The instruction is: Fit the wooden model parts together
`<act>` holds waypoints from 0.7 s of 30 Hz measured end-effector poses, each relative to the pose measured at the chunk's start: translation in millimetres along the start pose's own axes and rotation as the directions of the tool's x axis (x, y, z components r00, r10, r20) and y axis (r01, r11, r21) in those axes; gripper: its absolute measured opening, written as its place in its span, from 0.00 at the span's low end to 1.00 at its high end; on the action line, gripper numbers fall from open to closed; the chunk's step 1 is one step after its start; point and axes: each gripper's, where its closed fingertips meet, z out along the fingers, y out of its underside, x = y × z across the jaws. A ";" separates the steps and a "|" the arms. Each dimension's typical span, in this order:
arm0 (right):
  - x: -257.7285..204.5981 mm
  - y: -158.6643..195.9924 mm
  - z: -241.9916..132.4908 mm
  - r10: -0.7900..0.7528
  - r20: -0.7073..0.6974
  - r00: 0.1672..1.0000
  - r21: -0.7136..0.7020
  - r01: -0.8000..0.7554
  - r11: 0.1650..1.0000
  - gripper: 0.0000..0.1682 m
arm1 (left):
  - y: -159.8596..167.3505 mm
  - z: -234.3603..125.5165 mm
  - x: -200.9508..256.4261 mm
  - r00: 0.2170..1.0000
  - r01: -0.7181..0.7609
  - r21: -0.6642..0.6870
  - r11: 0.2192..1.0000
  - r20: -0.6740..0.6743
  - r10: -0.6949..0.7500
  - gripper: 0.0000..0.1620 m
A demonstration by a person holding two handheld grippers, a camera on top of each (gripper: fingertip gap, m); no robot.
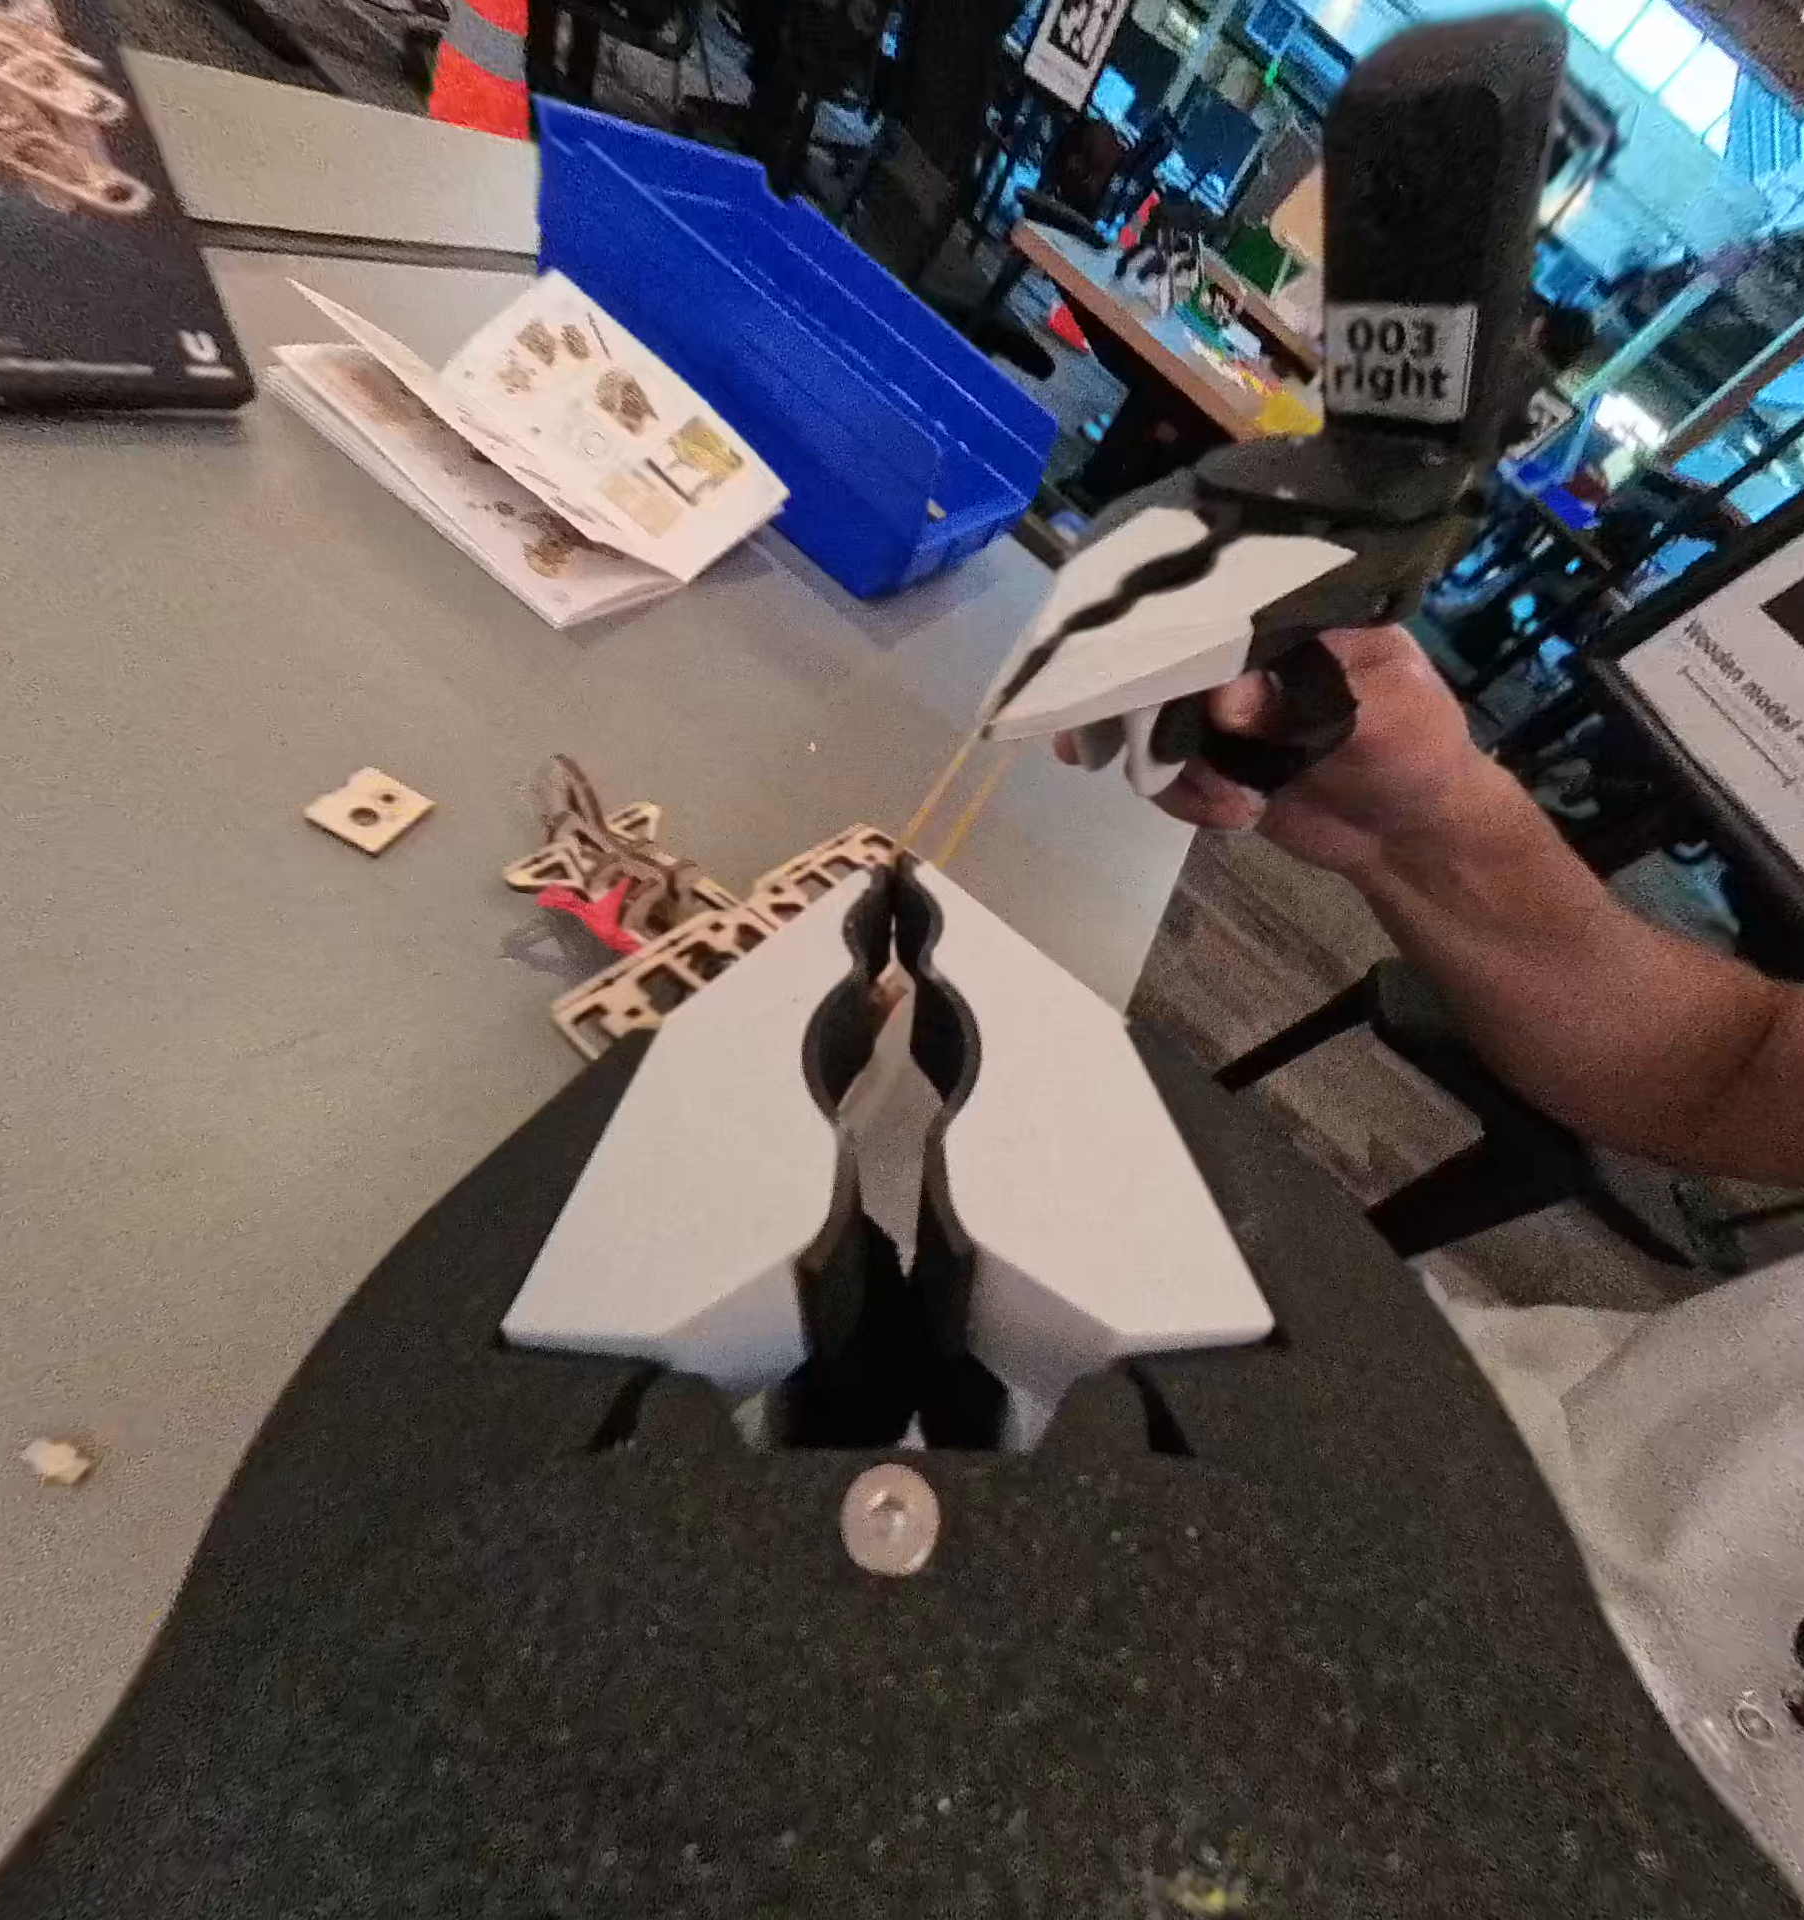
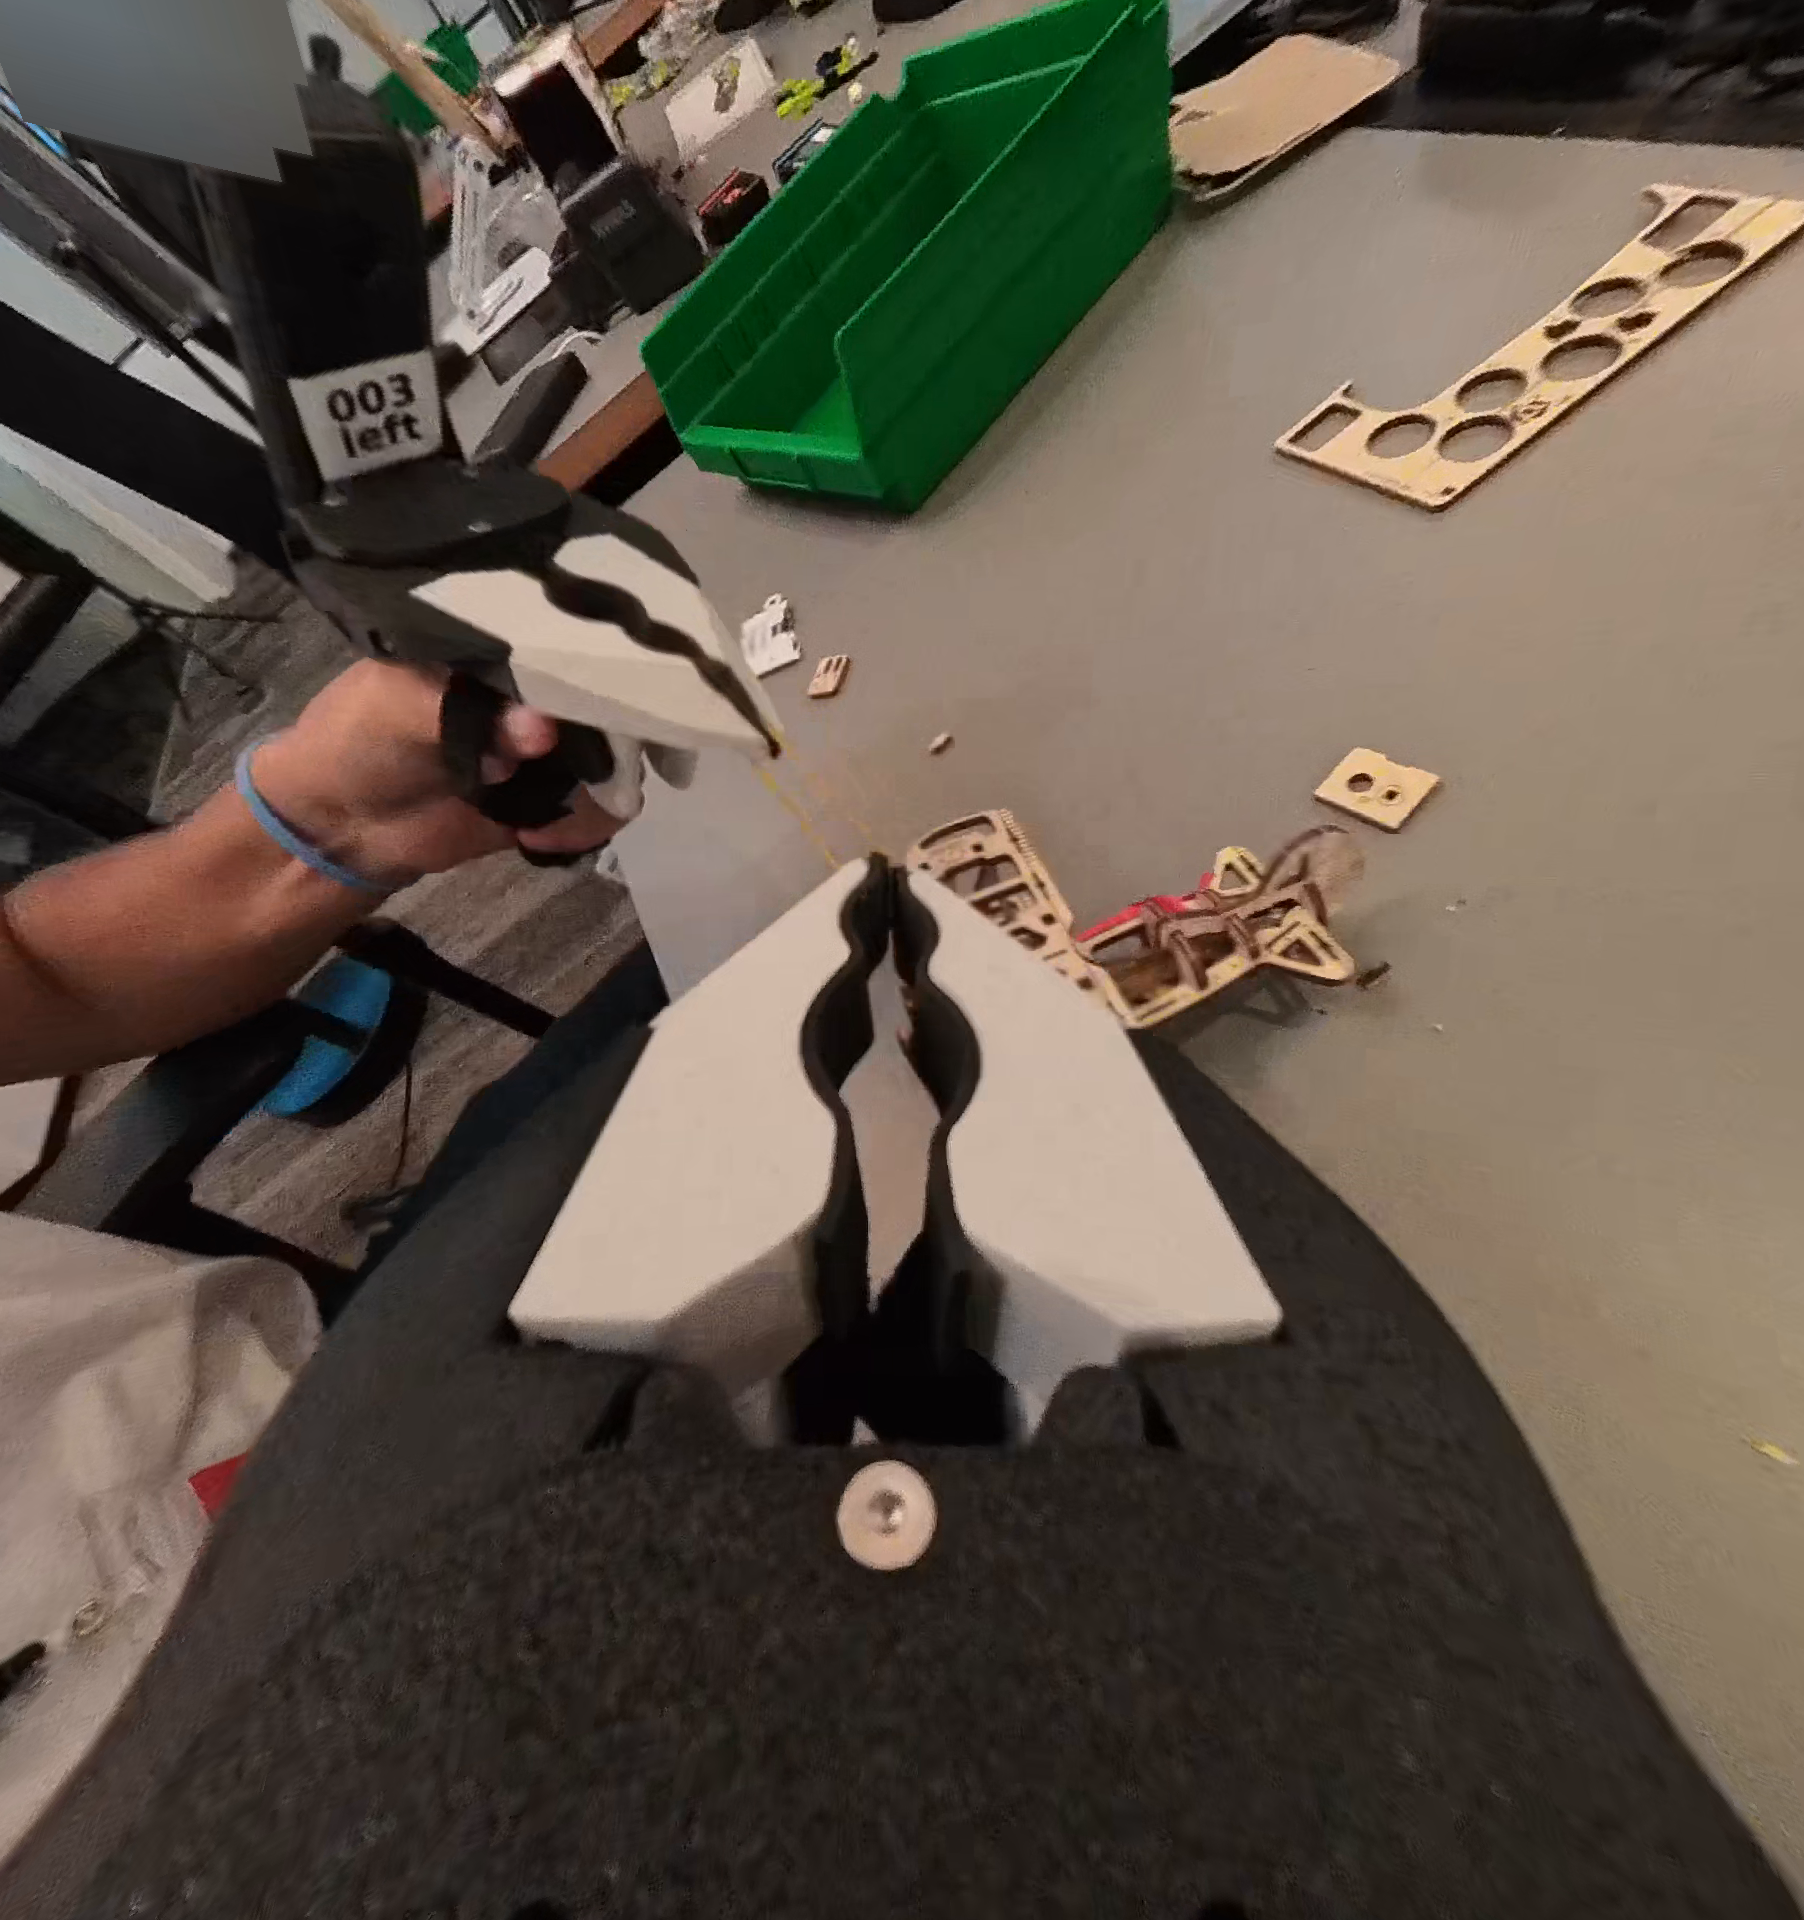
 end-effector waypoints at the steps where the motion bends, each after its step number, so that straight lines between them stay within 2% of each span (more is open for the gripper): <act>1: -6.4 3.0 8.5 -0.026 0.006 1.000 -0.029 0.026 0.999 0.00 | 5.3 8.0 7.7 0.999 -0.033 -0.027 0.999 0.004 0.033 0.00; 4: 0.0 4.4 1.8 -0.079 -0.052 0.995 -0.064 0.076 0.995 0.00 | 6.5 1.2 -10.3 0.997 -0.034 -0.030 0.999 0.071 0.036 0.00; 7: 26.5 1.6 -26.2 0.010 -0.065 0.998 -0.011 -0.011 1.000 0.00 | 7.8 -23.3 -35.3 0.994 0.056 0.019 0.998 0.092 -0.058 0.00; 9: 26.4 9.5 -12.7 0.012 -0.057 0.998 -0.038 -0.014 0.999 0.00 | 12.8 -14.9 -31.5 0.994 0.030 -0.009 1.000 0.102 -0.029 0.00; 11: 6.7 17.1 14.3 -0.004 0.000 1.000 -0.078 0.004 0.997 0.00 | 13.6 1.3 -15.6 0.999 0.019 -0.035 0.999 0.051 -0.017 0.00; 13: -3.0 21.4 26.1 -0.058 -0.005 0.998 -0.115 0.057 0.992 0.00 | 15.7 9.0 -7.0 1.000 0.005 -0.055 0.998 0.029 -0.004 0.00; 15: 10.4 15.3 10.1 -0.050 -0.040 0.998 -0.095 0.046 0.994 0.00 | 16.2 -1.7 -16.8 0.999 0.013 -0.042 0.999 0.050 -0.011 0.00; 18: 40.1 7.0 -25.6 0.040 -0.069 0.997 -0.019 -0.042 0.999 0.00 | 11.4 -28.1 -42.1 0.994 0.088 0.021 0.996 0.068 -0.089 0.00; 21: 26.9 14.6 -1.4 0.012 -0.049 0.999 -0.062 -0.015 0.998 0.00 | 12.7 -10.9 -29.3 0.997 0.051 -0.014 0.999 0.056 -0.050 0.00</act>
